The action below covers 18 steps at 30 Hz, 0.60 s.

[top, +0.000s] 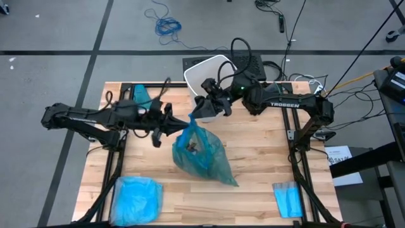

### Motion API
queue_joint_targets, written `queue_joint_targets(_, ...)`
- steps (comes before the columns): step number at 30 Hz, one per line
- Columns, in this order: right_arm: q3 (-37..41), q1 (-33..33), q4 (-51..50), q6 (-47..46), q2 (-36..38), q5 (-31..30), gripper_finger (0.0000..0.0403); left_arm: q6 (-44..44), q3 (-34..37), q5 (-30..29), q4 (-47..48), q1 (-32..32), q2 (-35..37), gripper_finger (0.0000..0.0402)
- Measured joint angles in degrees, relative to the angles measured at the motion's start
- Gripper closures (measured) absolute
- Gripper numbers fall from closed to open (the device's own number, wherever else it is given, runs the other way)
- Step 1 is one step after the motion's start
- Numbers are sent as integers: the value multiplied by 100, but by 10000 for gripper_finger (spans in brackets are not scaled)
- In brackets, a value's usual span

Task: Place trash/remove bag and relplace
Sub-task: Close the blue trash bag

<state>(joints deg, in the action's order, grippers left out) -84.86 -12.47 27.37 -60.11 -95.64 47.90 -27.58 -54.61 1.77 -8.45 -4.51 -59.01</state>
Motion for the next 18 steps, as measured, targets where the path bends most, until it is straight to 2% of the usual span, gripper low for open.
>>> queue_joint_targets(2,0,-61,-189,181,0,-68,403,187,0,-417,435,0,63,398)
queue_joint_targets(6,-2,-193,-596,382,-16,-304,403,444,-82,-508,320,-6,162,400)
queue_joint_targets(14,-2,-257,-56,166,-7,-263,403,1283,-763,-651,301,-6,222,400)
queue_joint_targets(18,-2,-258,-95,214,-9,-228,403,1295,-777,-1000,965,4,202,397)
